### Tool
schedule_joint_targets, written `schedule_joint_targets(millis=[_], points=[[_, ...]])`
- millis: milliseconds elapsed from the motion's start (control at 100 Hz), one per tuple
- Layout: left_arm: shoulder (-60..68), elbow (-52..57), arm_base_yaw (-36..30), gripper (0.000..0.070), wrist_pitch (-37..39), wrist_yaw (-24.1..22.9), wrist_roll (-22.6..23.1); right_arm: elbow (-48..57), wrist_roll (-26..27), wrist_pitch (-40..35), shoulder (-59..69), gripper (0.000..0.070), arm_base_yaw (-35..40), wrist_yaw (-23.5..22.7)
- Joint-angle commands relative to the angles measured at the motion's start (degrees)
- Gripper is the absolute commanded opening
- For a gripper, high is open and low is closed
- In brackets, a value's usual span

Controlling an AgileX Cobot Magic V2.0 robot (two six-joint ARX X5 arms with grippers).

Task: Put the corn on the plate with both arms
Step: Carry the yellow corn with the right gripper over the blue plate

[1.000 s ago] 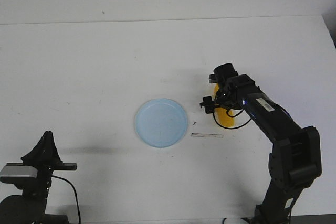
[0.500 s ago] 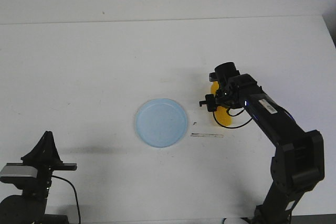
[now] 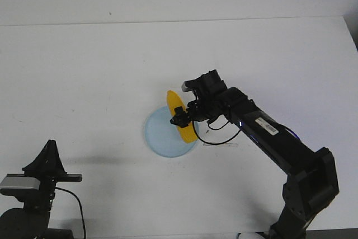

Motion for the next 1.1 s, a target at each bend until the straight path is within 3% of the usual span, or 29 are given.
schedule_joint_targets(millis=[0, 140, 280, 470, 920, 1090], points=[[-0.2, 0.4, 0.1, 0.0001, 0.6, -0.2, 0.5, 0.7, 1.4, 0.4, 2.7, 0.0291, 1.6, 0.3], [-0.2, 0.4, 0.1, 0.0001, 0.7, -0.2, 0.5, 0.7, 2.4, 0.3, 4.9, 0.0293, 4.0, 0.5], [-0.2, 0.4, 0.1, 0.0001, 0.6, -0.2, 0.5, 0.7, 2.4, 0.3, 6.5, 0.0297, 5.4, 4.1], [-0.2, 0.4, 0.1, 0.0001, 0.6, -0.2, 0.5, 0.7, 2.4, 0.3, 6.7, 0.0406, 5.7, 6.0], [-0.2, 0.4, 0.1, 0.0001, 0.6, -0.2, 0.5, 0.7, 3.2, 4.1, 5.3, 0.0464, 5.7, 8.0], [-0.2, 0.4, 0.1, 0.0001, 0.7, -0.2, 0.5, 0.7, 0.5, 8.0, 0.8, 0.0464, 5.7, 15.3]])
